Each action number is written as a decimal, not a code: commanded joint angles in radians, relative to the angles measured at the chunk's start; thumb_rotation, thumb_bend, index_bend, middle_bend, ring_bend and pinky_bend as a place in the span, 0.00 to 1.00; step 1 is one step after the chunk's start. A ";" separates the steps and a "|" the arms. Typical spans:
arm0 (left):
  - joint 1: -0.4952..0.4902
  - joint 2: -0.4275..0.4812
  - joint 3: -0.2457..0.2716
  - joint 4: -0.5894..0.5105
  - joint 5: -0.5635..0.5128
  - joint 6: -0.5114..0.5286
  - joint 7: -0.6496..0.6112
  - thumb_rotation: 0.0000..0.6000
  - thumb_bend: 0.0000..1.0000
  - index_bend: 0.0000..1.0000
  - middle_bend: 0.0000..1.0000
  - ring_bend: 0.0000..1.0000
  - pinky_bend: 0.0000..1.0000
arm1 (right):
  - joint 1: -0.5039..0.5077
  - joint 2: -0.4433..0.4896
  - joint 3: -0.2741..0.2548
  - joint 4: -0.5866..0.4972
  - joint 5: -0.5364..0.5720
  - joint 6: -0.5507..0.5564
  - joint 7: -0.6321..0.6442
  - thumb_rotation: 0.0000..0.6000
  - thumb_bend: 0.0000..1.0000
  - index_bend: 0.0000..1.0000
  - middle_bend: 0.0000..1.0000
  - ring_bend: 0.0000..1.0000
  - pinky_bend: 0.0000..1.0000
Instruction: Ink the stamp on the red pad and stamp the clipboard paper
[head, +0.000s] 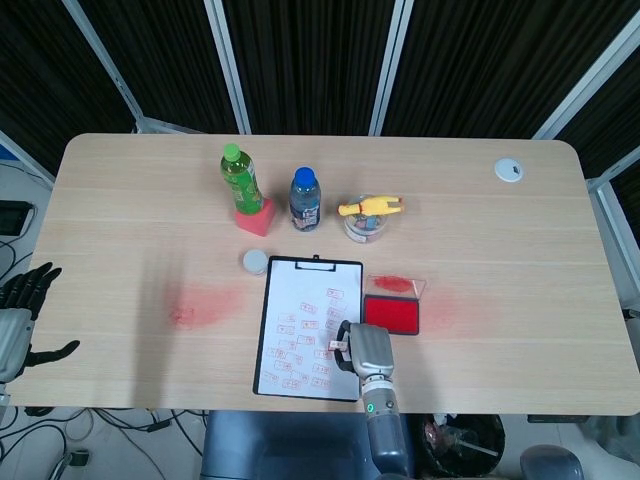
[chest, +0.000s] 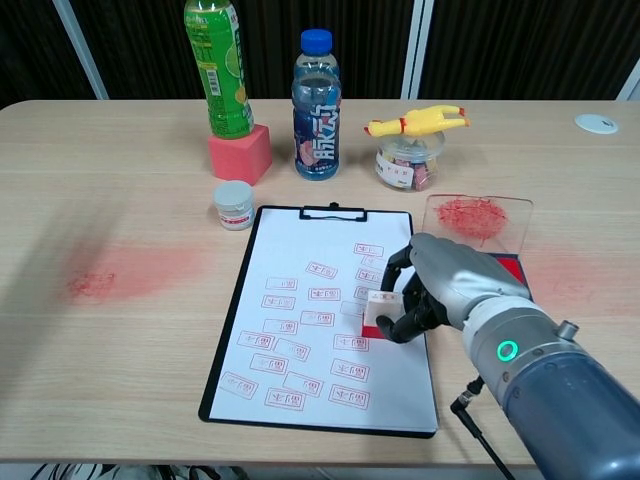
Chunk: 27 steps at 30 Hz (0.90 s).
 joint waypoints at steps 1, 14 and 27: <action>0.000 0.000 0.000 0.000 -0.001 0.000 -0.002 1.00 0.04 0.00 0.00 0.00 0.00 | -0.001 -0.004 -0.001 0.007 0.001 -0.002 -0.001 1.00 0.60 0.96 0.80 0.88 0.87; -0.001 0.001 0.000 0.000 -0.001 -0.002 -0.004 1.00 0.04 0.00 0.00 0.00 0.00 | -0.004 -0.011 0.000 0.013 0.013 -0.011 -0.016 1.00 0.60 0.97 0.81 0.89 0.87; -0.001 0.002 0.000 -0.001 -0.002 -0.003 -0.004 1.00 0.04 0.00 0.00 0.00 0.00 | -0.008 -0.017 -0.004 0.022 0.024 -0.016 -0.030 1.00 0.60 0.97 0.81 0.89 0.87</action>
